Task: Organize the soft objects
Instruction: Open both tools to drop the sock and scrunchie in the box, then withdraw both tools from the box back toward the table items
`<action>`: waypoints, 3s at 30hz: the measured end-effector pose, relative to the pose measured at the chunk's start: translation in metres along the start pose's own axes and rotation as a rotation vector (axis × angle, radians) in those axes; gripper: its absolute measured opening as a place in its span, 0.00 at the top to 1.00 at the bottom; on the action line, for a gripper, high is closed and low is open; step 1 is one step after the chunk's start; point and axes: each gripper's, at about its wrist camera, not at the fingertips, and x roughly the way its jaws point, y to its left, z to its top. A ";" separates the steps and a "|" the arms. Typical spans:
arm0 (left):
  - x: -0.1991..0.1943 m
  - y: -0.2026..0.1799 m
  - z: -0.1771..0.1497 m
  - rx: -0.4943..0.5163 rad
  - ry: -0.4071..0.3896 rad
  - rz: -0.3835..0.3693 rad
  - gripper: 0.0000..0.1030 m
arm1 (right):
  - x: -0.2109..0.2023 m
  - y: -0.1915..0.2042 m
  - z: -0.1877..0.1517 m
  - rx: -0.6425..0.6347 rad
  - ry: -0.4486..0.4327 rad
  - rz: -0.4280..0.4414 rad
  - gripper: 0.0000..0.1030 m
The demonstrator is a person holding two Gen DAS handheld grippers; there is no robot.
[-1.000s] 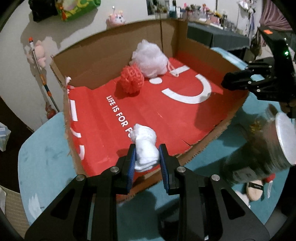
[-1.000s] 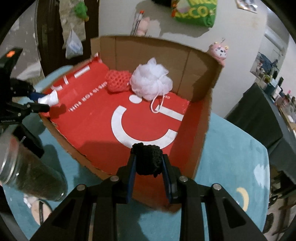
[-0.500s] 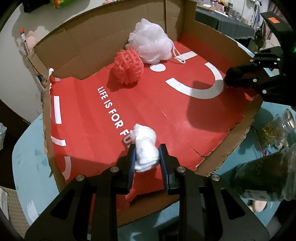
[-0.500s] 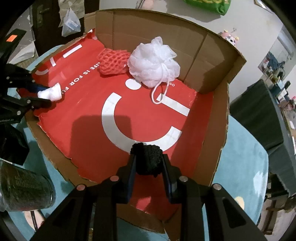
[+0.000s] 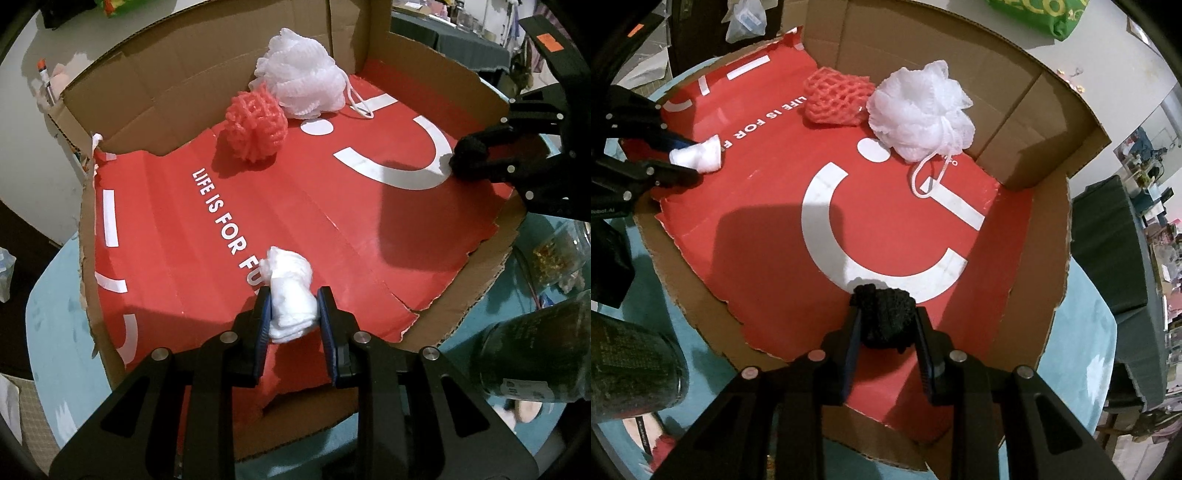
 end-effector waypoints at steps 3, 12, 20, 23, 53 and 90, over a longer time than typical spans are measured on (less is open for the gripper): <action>0.001 -0.001 0.000 0.003 -0.008 0.008 0.77 | 0.000 0.001 0.000 -0.010 0.003 -0.006 0.70; 0.005 -0.003 0.004 0.009 0.004 -0.014 0.67 | 0.001 -0.001 0.000 -0.016 0.002 -0.002 0.62; -0.005 -0.008 0.004 0.025 -0.036 -0.009 0.36 | -0.003 -0.004 0.003 -0.007 -0.016 0.001 0.47; -0.010 -0.007 0.006 0.018 -0.045 -0.006 0.36 | -0.008 -0.007 0.005 0.007 -0.032 -0.003 0.47; -0.215 -0.106 -0.101 -0.154 -0.681 0.087 0.06 | -0.236 0.057 -0.118 0.269 -0.599 -0.035 0.00; -0.128 -0.174 -0.225 -0.378 -0.611 0.181 0.05 | -0.132 0.141 -0.246 0.571 -0.590 -0.126 0.00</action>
